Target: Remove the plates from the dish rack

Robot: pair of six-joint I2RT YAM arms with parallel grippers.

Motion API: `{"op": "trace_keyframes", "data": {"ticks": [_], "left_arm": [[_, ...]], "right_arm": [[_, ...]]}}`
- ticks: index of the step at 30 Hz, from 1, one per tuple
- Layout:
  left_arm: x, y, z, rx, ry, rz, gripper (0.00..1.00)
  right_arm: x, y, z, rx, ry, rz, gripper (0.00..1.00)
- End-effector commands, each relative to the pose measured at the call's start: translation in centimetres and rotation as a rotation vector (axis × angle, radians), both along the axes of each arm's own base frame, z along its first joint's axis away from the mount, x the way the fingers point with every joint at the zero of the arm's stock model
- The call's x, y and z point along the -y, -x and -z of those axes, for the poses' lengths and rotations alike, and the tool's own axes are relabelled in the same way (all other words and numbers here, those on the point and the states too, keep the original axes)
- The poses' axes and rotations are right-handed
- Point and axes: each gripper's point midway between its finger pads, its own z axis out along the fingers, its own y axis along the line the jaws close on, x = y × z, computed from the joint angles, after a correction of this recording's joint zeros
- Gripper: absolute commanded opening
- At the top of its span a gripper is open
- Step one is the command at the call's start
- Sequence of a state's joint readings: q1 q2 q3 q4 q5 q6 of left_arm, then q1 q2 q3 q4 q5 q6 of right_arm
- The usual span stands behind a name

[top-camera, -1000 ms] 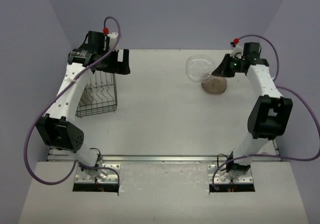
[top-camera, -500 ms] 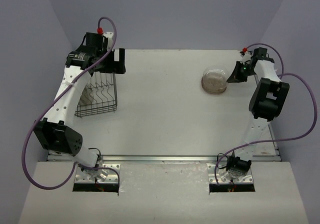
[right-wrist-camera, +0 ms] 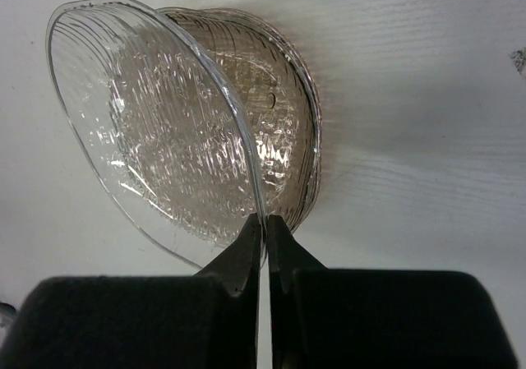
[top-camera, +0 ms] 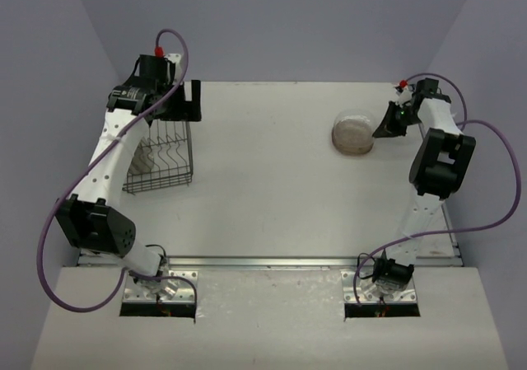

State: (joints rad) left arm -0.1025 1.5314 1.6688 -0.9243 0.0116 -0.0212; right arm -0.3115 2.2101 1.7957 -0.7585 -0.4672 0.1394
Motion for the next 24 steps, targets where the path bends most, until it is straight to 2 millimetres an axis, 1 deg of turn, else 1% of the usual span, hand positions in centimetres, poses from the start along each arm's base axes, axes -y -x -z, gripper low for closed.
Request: {"op": "trace_keyframes", "data": {"ticks": [1,2,3,5,6,8,9,10,11,12,13,14,15,16,17,18,20,22,23,24], "left_arm": [[-2.2,-0.6,-2.2,0.082,-0.011,-0.102,1.0],[-2.5,-0.6,-2.3,0.086,-0.015,-0.112,1.0],[-2.6,-0.5,-2.3,0.086,-0.017,-0.116,1.0],[-2.8,-0.4,-2.4,0.09,-0.022,-0.123,1.0],[-3.1,-0.2,-2.3,0.09,-0.03,-0.132,1.0],[-3.6,0.0,-2.7,0.104,-0.042,-0.152,1.0],[-4.0,0.2,-2.9,0.11,-0.047,-0.168,1.0],[-4.4,0.2,-3.0,0.114,-0.051,-0.18,1.0],[-5.1,0.4,-3.3,0.122,-0.058,-0.202,1.0],[-5.5,0.4,-3.3,0.123,-0.063,-0.216,1.0],[-6.0,0.6,-3.5,0.125,-0.07,-0.23,1.0],[-6.7,0.9,-3.4,0.12,-0.078,-0.239,1.0],[-8.3,1.2,-3.1,0.109,-0.077,-0.273,1.0],[-9.3,1.5,-2.7,0.098,-0.074,-0.291,1.0],[-10.1,1.7,-2.2,0.079,-0.075,-0.307,1.0],[-11.2,1.9,-1.4,0.054,-0.08,-0.334,1.0],[-12.3,2.2,0.6,-0.021,-0.094,-0.353,0.99],[-13.4,2.8,2.8,-0.09,-0.106,-0.377,0.95],[-13.6,2.9,3.8,-0.116,-0.115,-0.382,0.92],[-14.0,3.0,5.1,-0.153,-0.13,-0.392,0.87]], "right_arm": [[-0.3,0.0,0.0,-0.023,0.001,0.022,0.09],[-0.4,0.0,0.0,-0.029,0.0,0.027,0.14],[-0.4,0.0,0.0,-0.037,-0.004,0.031,0.22],[-0.7,0.1,-0.2,-0.054,-0.018,0.037,0.5],[-0.8,0.2,-0.6,-0.06,-0.027,0.04,0.61],[-1.2,0.4,-2.1,-0.049,-0.046,0.045,0.81],[-1.5,0.4,-2.7,-0.039,-0.059,0.041,0.87],[-2.0,0.4,-3.9,-0.018,-0.083,0.028,0.94],[-2.3,0.5,-5.4,0.014,-0.09,0.019,0.99],[-2.7,0.5,-6.6,0.041,-0.1,0.006,0.99],[-3.6,0.7,-7.8,0.069,-0.119,-0.022,0.99],[-4.6,0.9,-9.6,0.123,-0.106,-0.055,0.99],[-5.1,1.3,-12.1,0.197,-0.07,-0.087,0.99],[-5.5,1.4,-12.2,0.214,-0.044,-0.11,0.99],[-6.7,1.9,-13.4,0.264,-0.009,-0.144,0.99],[-7.1,2.3,-14.1,0.302,0.049,-0.165,0.99],[-8.9,3.3,-15.4,0.374,0.131,-0.226,0.99],[-9.6,4.1,-15.9,0.407,0.196,-0.239,0.99],[-10.4,4.8,-16.1,0.426,0.208,-0.254,0.99],[-11.3,5.9,-16.1,0.447,0.215,-0.271,0.99]]}}
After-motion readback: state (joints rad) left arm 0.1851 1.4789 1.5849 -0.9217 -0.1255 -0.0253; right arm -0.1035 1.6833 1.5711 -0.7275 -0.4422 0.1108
